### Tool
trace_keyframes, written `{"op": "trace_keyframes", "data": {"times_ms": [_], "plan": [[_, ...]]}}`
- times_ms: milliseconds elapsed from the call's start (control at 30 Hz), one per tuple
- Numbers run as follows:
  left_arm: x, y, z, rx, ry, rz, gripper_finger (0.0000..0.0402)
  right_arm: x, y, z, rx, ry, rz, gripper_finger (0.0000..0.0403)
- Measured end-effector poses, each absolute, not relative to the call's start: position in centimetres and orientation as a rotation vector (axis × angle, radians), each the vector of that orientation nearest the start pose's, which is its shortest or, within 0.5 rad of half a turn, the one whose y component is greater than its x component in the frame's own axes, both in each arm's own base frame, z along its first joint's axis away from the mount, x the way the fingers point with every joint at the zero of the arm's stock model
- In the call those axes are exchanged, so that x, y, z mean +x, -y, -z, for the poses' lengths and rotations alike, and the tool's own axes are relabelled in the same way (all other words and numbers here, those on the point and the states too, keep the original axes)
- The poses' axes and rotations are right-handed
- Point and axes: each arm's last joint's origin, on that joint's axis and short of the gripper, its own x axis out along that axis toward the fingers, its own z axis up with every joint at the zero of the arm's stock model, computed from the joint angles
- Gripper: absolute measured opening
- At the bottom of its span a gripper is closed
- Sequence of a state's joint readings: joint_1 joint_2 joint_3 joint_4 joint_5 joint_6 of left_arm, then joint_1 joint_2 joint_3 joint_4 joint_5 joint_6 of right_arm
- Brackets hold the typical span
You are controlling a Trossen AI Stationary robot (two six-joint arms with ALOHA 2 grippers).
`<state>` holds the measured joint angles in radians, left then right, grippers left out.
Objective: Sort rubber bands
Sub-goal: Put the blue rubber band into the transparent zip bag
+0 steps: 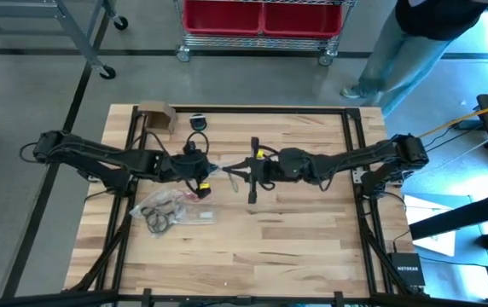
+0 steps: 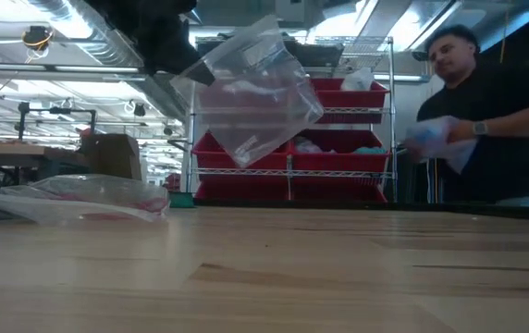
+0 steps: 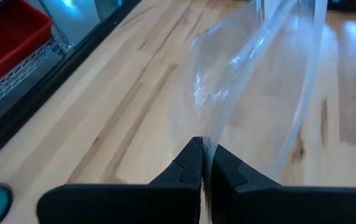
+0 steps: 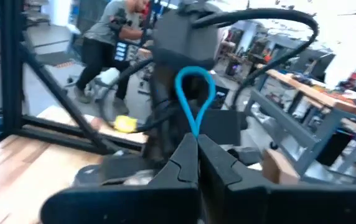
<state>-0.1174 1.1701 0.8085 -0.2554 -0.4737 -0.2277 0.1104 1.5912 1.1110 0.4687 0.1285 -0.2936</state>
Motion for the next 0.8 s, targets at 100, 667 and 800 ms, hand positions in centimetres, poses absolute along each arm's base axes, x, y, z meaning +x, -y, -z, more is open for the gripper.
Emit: {"op": "trace_keyframes", "data": {"times_ms": [100, 667, 800], "plan": [[24.5, 1.8, -26.2, -0.040, -0.539, -0.400, 0.0000, 36.9, -2.9, -30.3, -0.297, -0.017, 0.032, 0.0000], [25.7, 1.9, -25.1, -0.042, -0.554, -0.403, 0.0000, 36.9, -2.4, -30.2, -0.327, -0.034, 0.076, 0.0000], [25.7, 1.9, -25.1, -0.045, -0.550, -0.402, 0.0000, 36.9, -2.1, -29.9, -0.333, -0.074, 0.085, 0.0000]]}}
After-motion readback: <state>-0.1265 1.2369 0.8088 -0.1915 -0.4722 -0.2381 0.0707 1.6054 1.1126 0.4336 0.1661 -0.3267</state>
